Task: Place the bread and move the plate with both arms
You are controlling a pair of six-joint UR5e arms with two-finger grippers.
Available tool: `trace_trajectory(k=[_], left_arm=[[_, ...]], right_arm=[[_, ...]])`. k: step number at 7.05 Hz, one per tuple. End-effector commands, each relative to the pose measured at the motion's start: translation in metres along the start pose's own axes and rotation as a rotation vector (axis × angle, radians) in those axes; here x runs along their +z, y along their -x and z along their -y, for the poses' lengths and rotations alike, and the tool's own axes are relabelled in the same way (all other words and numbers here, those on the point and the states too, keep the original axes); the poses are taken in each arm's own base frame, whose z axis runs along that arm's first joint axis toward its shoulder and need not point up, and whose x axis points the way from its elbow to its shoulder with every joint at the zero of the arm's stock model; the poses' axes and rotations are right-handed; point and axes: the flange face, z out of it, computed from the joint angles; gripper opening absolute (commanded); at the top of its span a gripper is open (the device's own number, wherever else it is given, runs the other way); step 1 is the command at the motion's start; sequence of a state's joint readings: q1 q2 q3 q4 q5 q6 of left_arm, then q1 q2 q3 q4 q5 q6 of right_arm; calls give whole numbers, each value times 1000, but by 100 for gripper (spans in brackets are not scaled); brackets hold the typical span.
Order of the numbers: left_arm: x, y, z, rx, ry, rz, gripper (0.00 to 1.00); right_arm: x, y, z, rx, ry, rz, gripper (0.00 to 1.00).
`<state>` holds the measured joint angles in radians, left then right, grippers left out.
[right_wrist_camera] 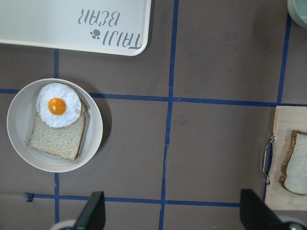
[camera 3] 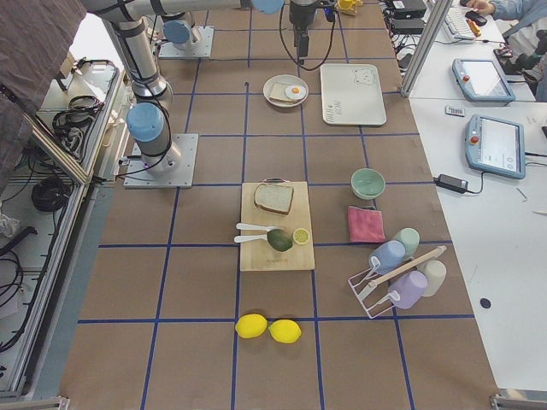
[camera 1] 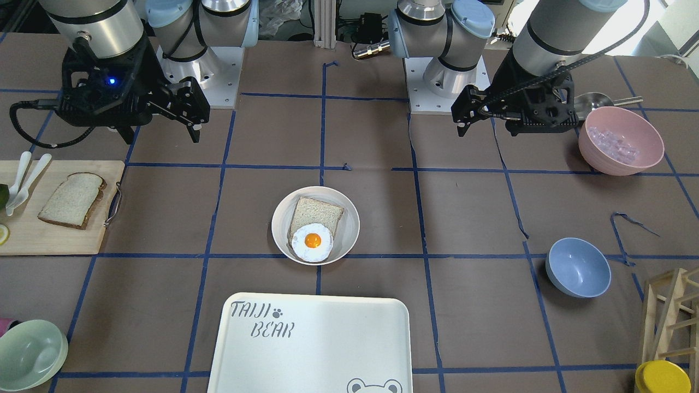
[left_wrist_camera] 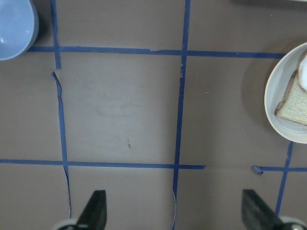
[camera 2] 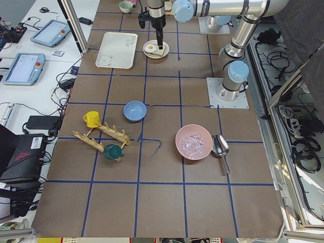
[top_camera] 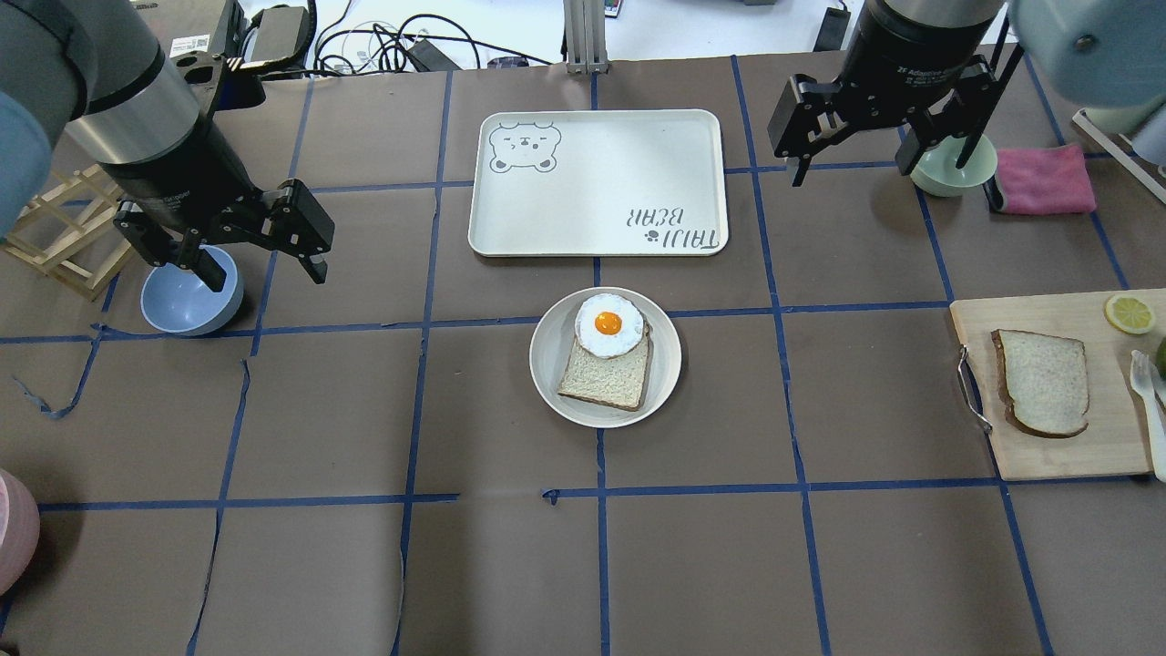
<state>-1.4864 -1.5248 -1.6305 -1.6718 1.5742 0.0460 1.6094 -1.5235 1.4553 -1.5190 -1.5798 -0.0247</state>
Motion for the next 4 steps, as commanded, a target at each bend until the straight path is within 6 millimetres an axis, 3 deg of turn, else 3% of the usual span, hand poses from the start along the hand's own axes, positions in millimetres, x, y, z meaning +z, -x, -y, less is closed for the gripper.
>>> trace_trajectory(k=[1, 4], left_arm=[[0, 0, 0, 0, 2, 1, 100], [1, 0, 0, 0, -1, 1, 100]], right_arm=[[1, 0, 1, 2, -10, 3, 100], [3, 0, 2, -3, -6, -2, 100]])
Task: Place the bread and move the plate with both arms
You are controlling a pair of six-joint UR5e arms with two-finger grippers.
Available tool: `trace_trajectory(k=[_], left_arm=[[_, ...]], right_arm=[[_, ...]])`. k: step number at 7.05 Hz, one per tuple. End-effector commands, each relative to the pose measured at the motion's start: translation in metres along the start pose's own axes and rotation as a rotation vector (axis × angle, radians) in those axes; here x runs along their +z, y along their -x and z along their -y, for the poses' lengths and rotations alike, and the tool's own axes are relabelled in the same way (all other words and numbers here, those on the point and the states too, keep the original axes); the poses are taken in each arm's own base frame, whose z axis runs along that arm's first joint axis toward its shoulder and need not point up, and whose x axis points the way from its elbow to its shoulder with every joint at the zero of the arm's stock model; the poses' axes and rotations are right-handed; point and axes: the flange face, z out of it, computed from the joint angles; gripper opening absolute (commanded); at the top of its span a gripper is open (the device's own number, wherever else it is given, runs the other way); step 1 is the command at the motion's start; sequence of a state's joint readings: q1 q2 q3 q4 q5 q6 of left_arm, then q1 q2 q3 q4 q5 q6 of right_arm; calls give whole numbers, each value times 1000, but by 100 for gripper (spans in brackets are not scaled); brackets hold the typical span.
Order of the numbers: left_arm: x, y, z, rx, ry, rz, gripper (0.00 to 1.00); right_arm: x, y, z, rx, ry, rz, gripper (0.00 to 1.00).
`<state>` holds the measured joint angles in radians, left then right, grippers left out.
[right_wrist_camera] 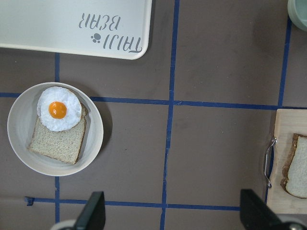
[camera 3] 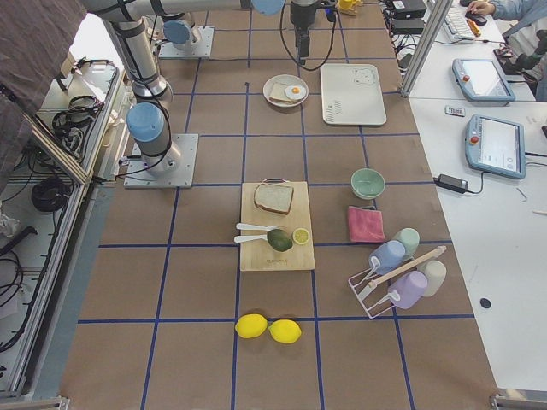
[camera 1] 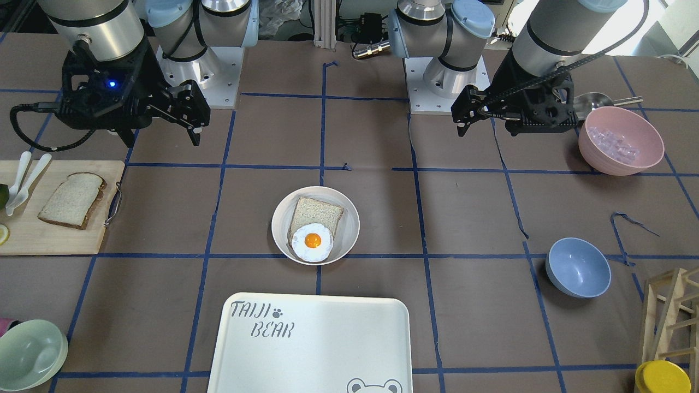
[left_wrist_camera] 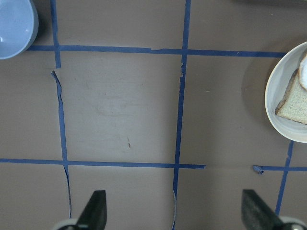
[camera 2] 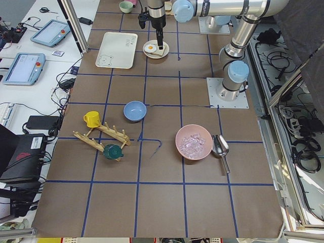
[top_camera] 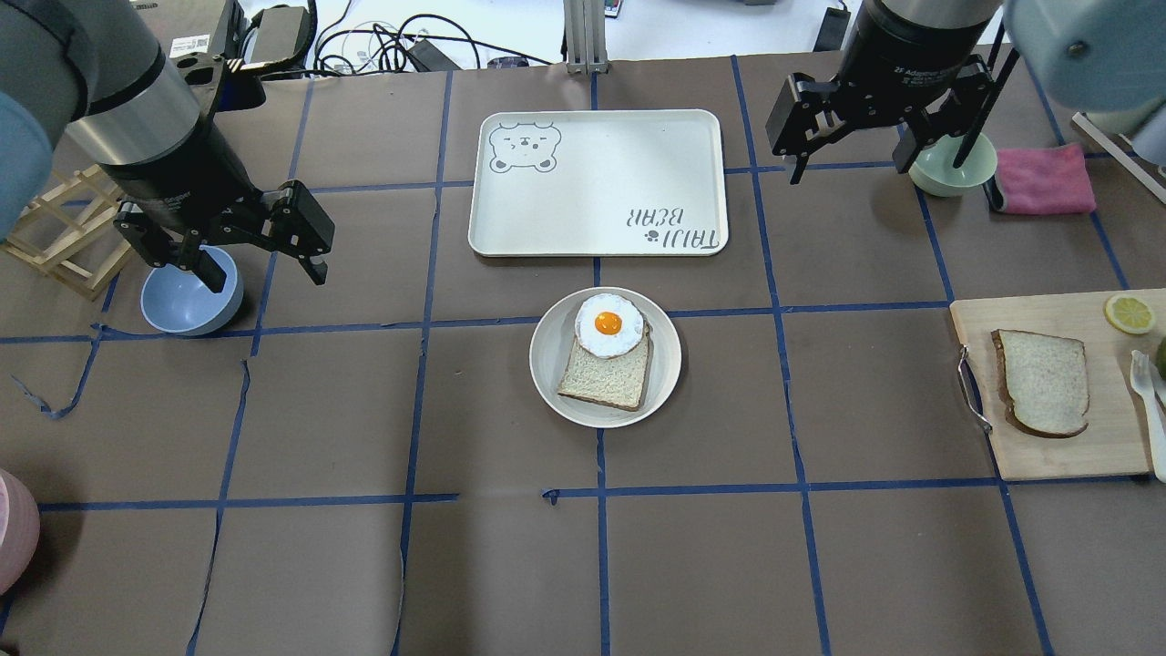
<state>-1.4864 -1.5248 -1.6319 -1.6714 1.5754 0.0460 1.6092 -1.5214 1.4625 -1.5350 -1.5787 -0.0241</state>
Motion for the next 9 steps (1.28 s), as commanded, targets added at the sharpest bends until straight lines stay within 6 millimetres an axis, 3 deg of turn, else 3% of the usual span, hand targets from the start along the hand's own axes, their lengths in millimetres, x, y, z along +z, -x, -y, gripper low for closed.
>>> trace_trajectory(k=[1, 9], left_arm=[[2, 0, 0, 0, 4, 0, 100], [2, 0, 3, 0, -1, -1, 100]], right_arm=[[-1, 0, 0, -11, -1, -1, 100], [-7, 1, -1, -17, -14, 1, 100]])
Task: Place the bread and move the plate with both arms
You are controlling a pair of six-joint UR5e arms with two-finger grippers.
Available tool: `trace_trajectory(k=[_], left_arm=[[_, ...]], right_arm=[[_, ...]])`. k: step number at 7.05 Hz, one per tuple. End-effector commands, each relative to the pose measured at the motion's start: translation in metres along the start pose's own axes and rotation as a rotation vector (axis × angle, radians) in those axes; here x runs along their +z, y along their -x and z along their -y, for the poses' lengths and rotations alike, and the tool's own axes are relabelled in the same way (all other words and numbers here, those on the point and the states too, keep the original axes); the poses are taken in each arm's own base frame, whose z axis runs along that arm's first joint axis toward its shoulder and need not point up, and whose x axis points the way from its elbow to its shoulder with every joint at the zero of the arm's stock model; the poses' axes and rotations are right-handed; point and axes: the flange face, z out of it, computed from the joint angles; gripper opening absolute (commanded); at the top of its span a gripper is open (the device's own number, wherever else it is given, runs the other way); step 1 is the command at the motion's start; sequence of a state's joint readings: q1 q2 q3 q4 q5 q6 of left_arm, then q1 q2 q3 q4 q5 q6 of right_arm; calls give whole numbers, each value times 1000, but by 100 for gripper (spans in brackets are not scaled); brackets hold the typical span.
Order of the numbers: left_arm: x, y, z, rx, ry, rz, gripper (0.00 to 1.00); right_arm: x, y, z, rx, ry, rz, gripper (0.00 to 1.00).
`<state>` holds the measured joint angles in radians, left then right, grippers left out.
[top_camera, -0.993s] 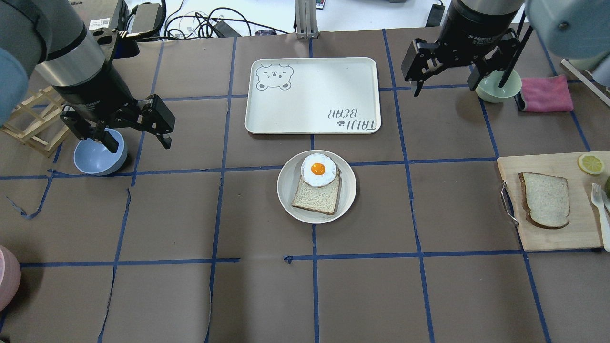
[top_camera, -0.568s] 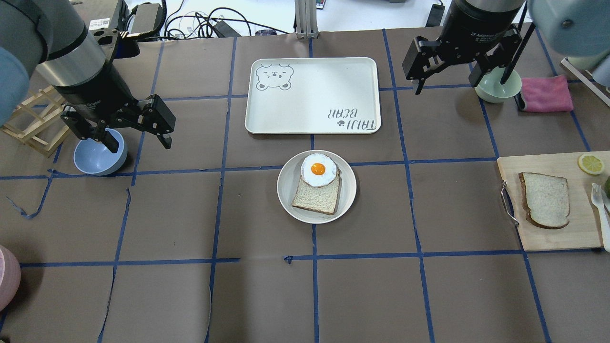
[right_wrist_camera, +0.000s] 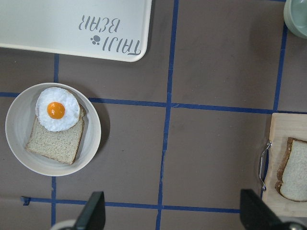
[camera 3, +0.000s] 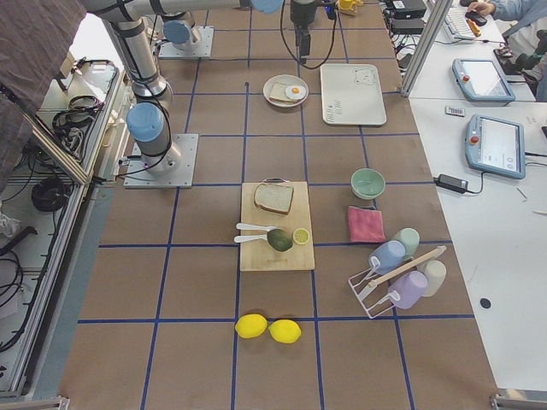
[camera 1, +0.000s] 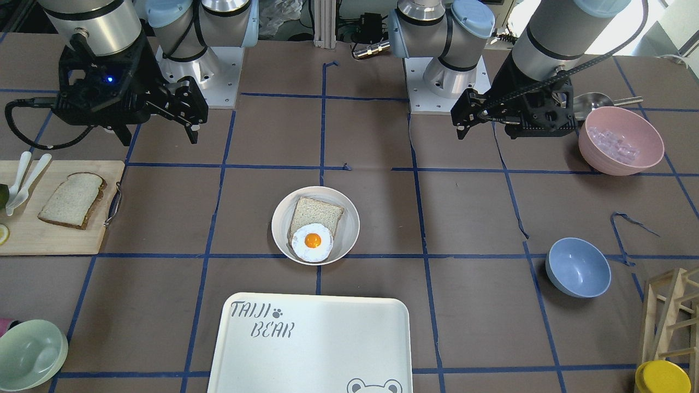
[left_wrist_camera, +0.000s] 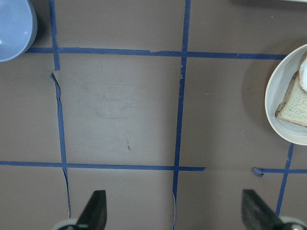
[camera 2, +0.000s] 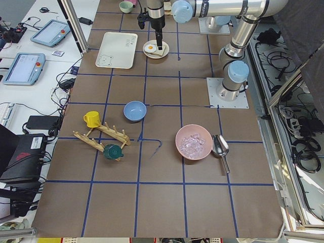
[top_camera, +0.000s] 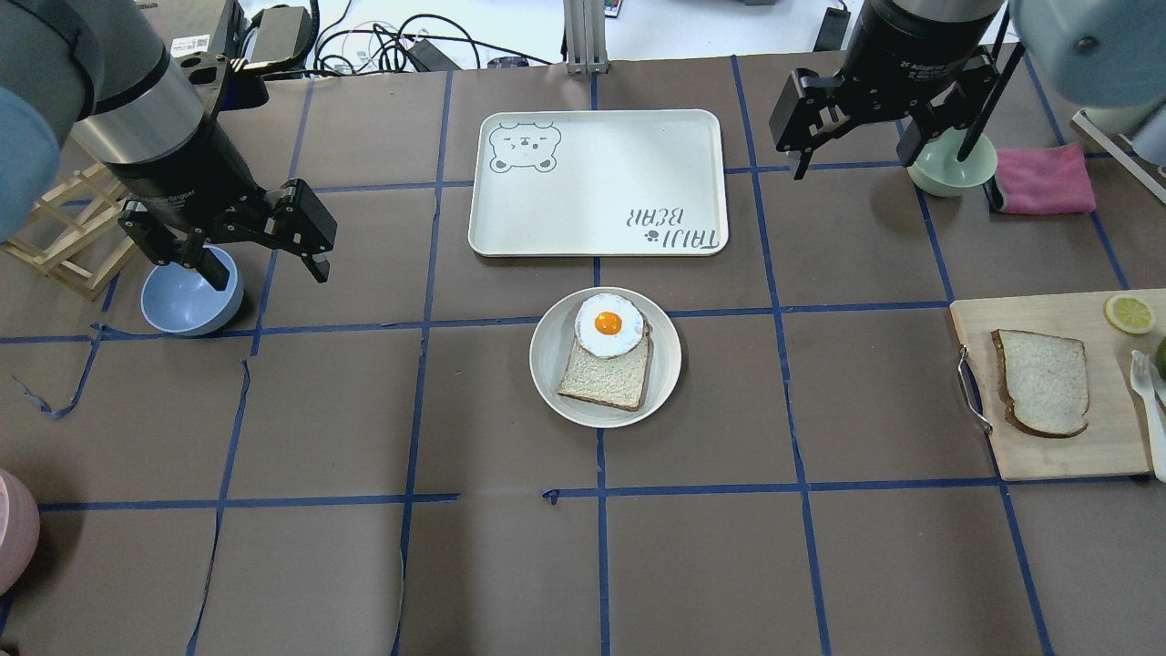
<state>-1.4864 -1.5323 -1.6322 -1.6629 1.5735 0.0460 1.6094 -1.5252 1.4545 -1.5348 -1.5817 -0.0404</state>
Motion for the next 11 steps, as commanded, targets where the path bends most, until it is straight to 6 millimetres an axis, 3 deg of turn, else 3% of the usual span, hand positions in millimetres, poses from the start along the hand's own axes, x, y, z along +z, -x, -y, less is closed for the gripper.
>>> trace_trajectory(k=[1, 3, 7, 8, 10, 11], left_arm=[[2, 0, 1, 0, 8, -1, 100], [2, 0, 0, 0, 5, 0, 100], [2, 0, 1, 0, 8, 2, 100], [2, 0, 1, 0, 8, 0, 100], [4, 0, 2, 0, 11, 0, 100], [3, 0, 1, -1, 8, 0, 100]], right_arm=[[1, 0, 0, 1, 4, 3, 100], [-28, 4, 1, 23, -45, 38, 100], [-37, 11, -18, -10, -38, 30, 100], [-47, 1, -30, -58, -41, -115, 100], [5, 2, 10, 16, 26, -74, 100], [0, 1, 18, 20, -22, -46, 100]])
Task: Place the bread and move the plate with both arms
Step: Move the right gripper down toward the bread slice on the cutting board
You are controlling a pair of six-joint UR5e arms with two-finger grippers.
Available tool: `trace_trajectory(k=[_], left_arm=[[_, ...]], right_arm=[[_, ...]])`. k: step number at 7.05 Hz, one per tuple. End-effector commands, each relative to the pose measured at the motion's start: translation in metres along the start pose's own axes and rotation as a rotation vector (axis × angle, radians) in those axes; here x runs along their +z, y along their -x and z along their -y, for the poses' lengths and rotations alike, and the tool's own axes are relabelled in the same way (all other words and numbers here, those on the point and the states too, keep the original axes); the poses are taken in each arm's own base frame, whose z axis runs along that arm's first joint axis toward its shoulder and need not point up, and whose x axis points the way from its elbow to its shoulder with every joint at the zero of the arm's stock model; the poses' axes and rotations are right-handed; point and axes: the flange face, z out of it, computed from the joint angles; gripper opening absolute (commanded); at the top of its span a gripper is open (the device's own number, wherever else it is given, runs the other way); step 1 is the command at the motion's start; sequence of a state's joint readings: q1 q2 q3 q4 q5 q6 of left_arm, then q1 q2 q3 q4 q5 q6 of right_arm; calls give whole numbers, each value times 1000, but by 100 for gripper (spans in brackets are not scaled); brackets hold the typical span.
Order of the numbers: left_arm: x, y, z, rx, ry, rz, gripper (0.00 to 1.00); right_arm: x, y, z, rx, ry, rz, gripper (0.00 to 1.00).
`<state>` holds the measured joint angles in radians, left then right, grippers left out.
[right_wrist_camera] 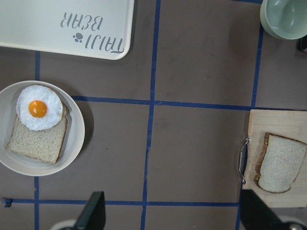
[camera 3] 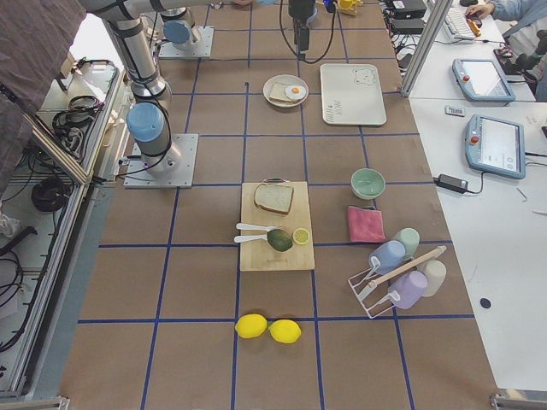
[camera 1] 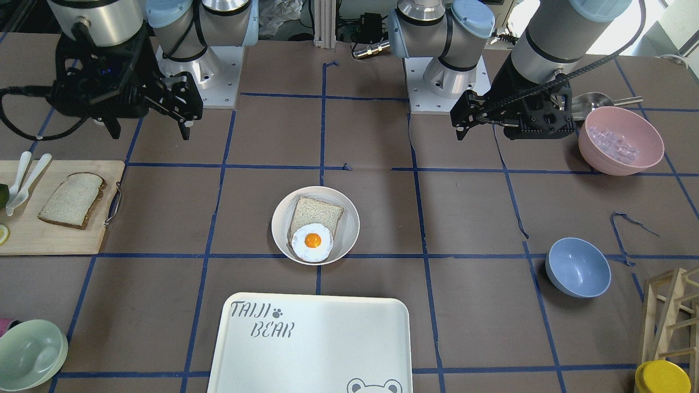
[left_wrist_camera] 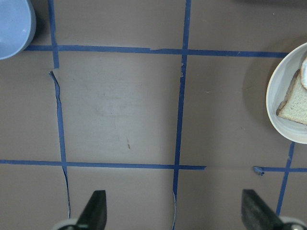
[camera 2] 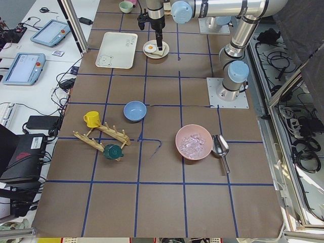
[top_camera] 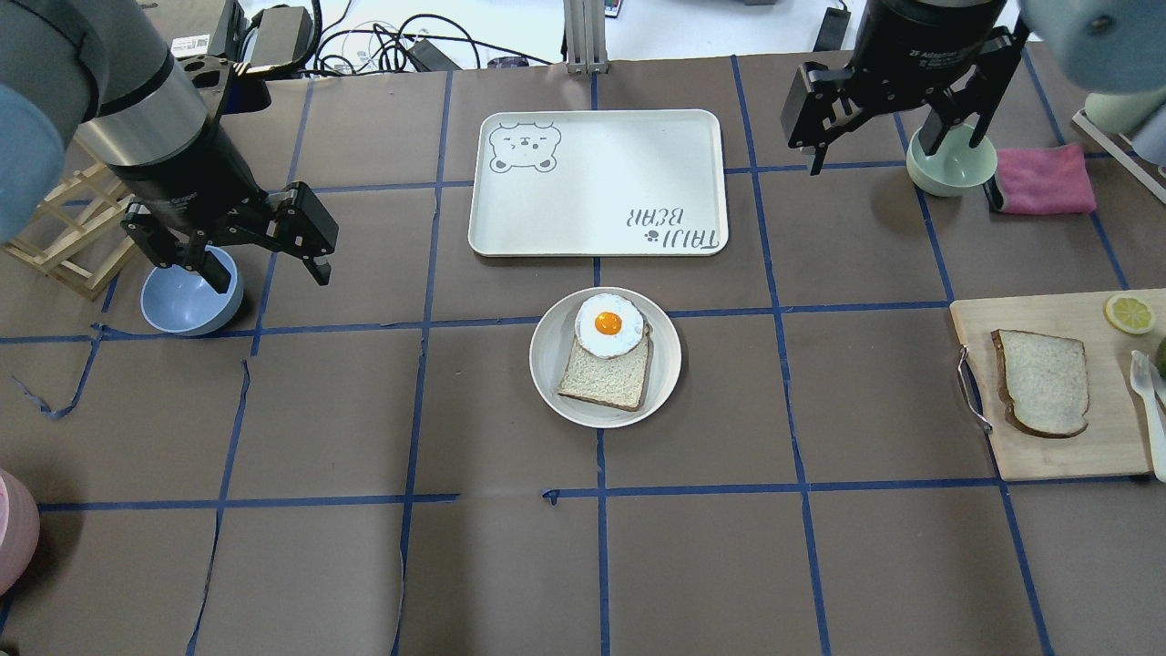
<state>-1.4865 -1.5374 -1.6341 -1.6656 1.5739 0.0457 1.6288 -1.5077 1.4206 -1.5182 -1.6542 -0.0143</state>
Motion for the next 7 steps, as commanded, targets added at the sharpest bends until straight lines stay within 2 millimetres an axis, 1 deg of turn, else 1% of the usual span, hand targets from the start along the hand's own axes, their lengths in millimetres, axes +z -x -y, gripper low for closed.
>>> trace_trajectory(k=[1, 2, 3, 5, 6, 7], left_arm=[[1, 0, 1, -1, -1, -2, 100], [1, 0, 2, -1, -1, -2, 100], [2, 0, 3, -3, 1, -3, 100], [-1, -1, 2, -17, -7, -12, 100], [-1, -1, 2, -17, -7, -12, 100], [-1, -1, 2, -12, -7, -9, 100]], right_arm=[[0, -3, 7, 17, -17, 23, 100], [6, -7, 8, 22, -3, 17, 100], [11, -4, 10, 24, 3, 31, 100], [23, -6, 14, 20, 31, 25, 100], [30, -20, 18, 46, 46, 24, 100], [38, -64, 25, 120, 54, 17, 100]])
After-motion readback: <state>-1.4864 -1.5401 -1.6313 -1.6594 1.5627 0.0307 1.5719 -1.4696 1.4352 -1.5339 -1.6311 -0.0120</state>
